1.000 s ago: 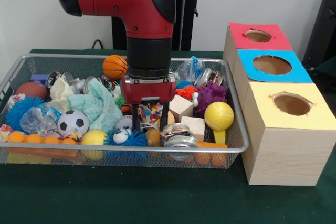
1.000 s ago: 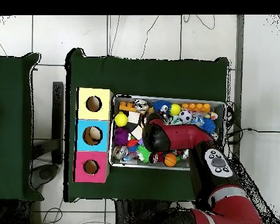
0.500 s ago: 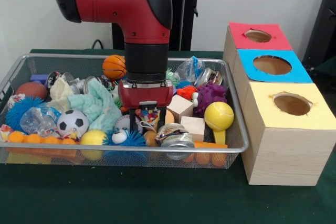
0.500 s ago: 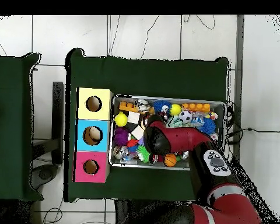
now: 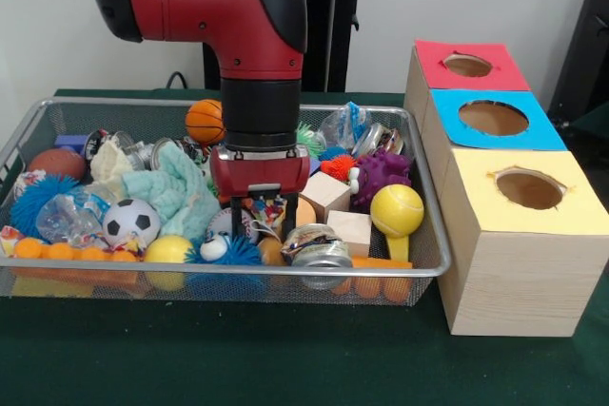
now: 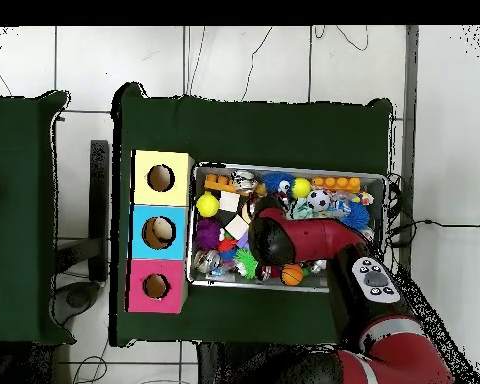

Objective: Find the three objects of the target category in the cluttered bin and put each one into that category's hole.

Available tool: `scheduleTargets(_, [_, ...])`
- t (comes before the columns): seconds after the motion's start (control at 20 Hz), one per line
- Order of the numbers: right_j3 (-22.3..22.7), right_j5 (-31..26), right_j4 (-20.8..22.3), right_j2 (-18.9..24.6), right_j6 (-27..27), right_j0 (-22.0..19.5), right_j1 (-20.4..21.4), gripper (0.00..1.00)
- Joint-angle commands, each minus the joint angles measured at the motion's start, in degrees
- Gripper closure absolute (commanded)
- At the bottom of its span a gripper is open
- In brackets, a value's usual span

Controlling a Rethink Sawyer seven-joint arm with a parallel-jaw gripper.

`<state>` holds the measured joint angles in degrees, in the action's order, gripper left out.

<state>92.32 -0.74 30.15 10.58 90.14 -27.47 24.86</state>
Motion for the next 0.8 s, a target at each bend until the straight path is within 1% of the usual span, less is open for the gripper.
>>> scheduleTargets(0.05, [-0.51, -1.8, 2.64, 4.93, 3.01, -5.3, -5.13, 1.0])
scheduleTargets(0.3, [-1.42, -3.28, 1.41, 5.34, 3.36, -4.84, -5.03, 1.0])
scheduleTargets(0.5, [-2.63, -5.55, 0.23, 5.65, 3.14, -4.36, -5.05, 1.0])
scheduleTargets(0.8, [-3.68, -6.21, -0.3, 5.78, 3.11, -4.01, -5.15, 1.0])
